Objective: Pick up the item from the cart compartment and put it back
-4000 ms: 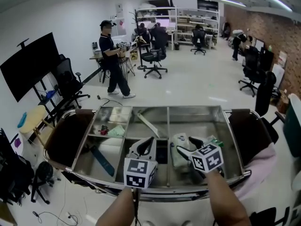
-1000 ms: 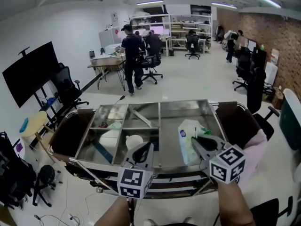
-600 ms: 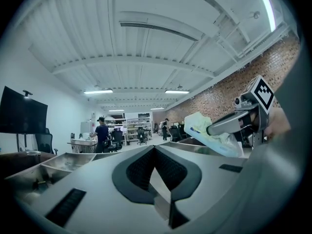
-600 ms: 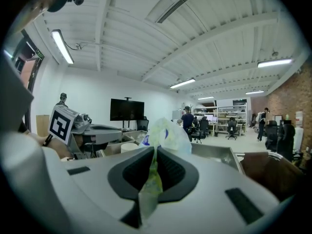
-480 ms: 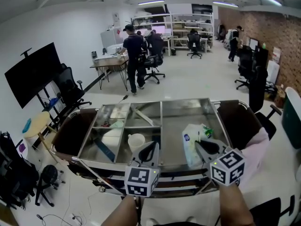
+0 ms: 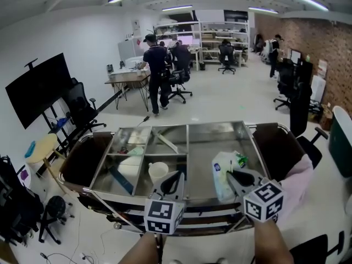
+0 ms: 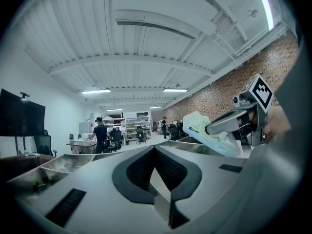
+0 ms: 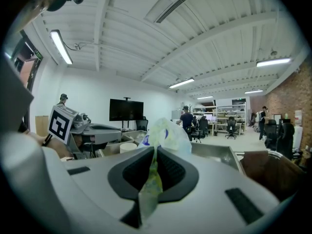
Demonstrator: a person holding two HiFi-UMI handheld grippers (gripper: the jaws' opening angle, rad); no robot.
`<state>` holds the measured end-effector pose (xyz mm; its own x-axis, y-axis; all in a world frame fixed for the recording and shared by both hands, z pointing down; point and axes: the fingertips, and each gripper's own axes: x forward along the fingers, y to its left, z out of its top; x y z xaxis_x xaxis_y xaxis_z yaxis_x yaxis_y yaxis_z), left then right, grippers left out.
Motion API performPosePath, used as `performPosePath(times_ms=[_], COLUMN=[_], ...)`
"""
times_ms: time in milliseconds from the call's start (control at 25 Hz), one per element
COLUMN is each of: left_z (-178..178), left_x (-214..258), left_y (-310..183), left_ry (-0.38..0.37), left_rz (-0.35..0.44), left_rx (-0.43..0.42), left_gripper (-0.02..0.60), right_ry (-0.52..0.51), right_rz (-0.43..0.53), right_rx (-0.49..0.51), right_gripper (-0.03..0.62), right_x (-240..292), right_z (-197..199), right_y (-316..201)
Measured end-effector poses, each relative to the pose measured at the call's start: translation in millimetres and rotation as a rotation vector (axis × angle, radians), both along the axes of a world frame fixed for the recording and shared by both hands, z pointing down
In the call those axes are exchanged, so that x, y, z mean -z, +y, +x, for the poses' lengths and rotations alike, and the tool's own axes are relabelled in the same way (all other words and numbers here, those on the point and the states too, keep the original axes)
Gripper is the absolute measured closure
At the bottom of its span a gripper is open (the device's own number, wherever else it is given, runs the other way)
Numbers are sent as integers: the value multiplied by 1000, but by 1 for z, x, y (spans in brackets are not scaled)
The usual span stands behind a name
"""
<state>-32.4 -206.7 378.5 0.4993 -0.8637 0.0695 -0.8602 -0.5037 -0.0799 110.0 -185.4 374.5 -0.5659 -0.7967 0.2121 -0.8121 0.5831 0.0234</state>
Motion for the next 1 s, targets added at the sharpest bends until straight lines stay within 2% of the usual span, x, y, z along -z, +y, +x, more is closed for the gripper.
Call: performPosePath(times_ms=[80, 1000], left_z=[0, -2], left_x=[2, 7], left_y=[0, -2], left_ry=[17, -12], left_rz=[4, 39], left_rx=[-1, 7], left_gripper=[581, 581], right_ry=[3, 16], right_rz=[-1, 6], right_rx=[1, -21], right_gripper=[562, 562], right_x=[0, 2], right_z=[0, 1], right_y=[-1, -8])
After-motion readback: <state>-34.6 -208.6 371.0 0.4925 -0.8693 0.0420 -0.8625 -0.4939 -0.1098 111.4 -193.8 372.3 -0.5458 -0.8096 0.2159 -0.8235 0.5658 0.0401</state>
